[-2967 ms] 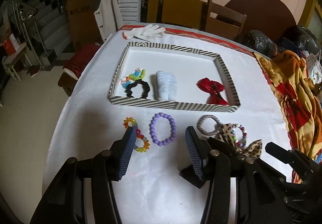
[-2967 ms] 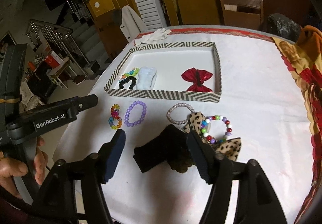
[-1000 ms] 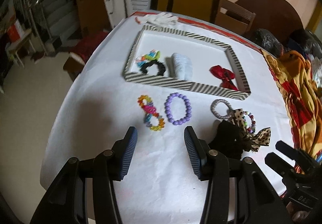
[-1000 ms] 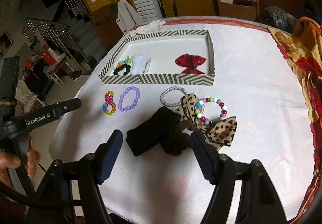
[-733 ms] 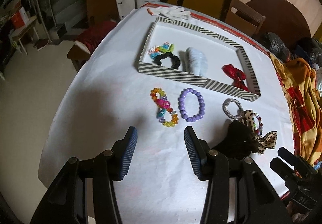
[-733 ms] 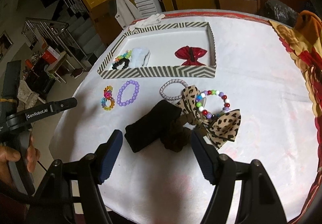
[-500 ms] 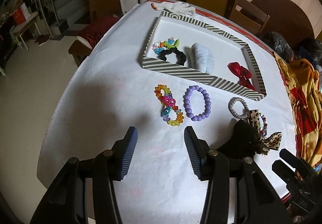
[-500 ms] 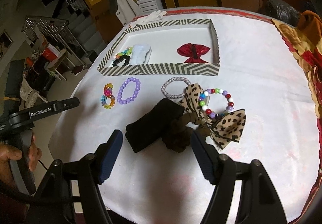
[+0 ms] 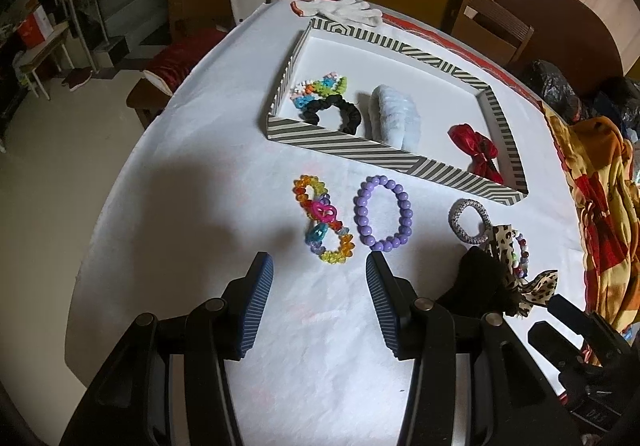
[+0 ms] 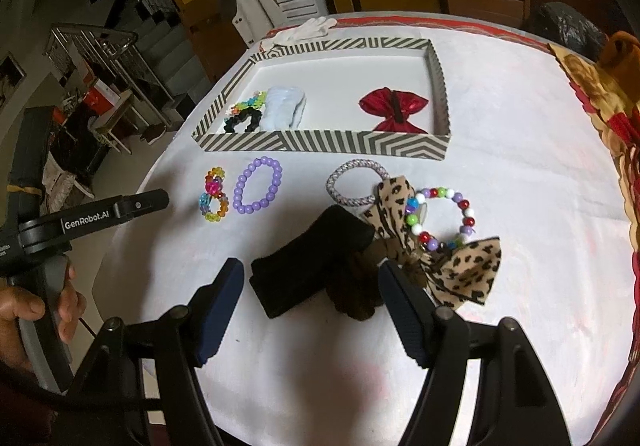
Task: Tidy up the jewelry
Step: 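Move the left tool to the rainbow heart bracelet while the right tool moves to the purple bead bracelet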
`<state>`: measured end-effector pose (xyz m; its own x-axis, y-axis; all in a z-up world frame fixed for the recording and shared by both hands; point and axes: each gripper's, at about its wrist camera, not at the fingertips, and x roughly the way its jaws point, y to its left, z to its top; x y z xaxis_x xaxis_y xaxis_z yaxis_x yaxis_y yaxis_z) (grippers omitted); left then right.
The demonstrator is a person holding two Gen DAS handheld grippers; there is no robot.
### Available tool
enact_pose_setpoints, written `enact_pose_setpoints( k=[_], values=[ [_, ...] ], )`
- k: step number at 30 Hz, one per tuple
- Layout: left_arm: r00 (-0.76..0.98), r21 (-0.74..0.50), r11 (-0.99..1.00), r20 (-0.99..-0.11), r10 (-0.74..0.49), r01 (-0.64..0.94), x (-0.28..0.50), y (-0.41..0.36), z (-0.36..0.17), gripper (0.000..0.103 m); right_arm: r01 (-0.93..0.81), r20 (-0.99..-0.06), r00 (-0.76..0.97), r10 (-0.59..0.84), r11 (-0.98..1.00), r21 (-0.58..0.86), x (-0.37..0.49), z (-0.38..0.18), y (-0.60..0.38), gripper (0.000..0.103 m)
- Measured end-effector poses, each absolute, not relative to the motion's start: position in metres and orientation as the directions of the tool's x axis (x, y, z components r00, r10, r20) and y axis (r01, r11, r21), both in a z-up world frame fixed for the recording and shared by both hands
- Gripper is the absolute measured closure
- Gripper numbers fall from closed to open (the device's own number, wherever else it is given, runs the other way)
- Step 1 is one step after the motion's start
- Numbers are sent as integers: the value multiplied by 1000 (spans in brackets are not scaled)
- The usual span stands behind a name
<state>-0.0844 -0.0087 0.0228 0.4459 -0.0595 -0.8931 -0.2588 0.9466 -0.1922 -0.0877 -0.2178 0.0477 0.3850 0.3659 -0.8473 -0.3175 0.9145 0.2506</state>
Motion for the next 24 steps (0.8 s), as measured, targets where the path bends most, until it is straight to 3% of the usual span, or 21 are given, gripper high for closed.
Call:
enact_pose_setpoints(
  k=[15, 21, 24],
  values=[
    [400, -235, 930, -910, -108, -284, -65, 16, -2, 47, -430, -855, 355, 378, 878, 210, -23, 21, -147, 33],
    [396, -238, 929, -911, -112, -284, -55, 25, -4, 47, -455, -881, 314, 355, 870, 189, 8, -11, -116, 57],
    [393, -246, 928, -911, -124, -278, -49, 25, -7, 47, -470, -891, 301, 341, 866, 173, 16, -26, -107, 76]
  ],
)
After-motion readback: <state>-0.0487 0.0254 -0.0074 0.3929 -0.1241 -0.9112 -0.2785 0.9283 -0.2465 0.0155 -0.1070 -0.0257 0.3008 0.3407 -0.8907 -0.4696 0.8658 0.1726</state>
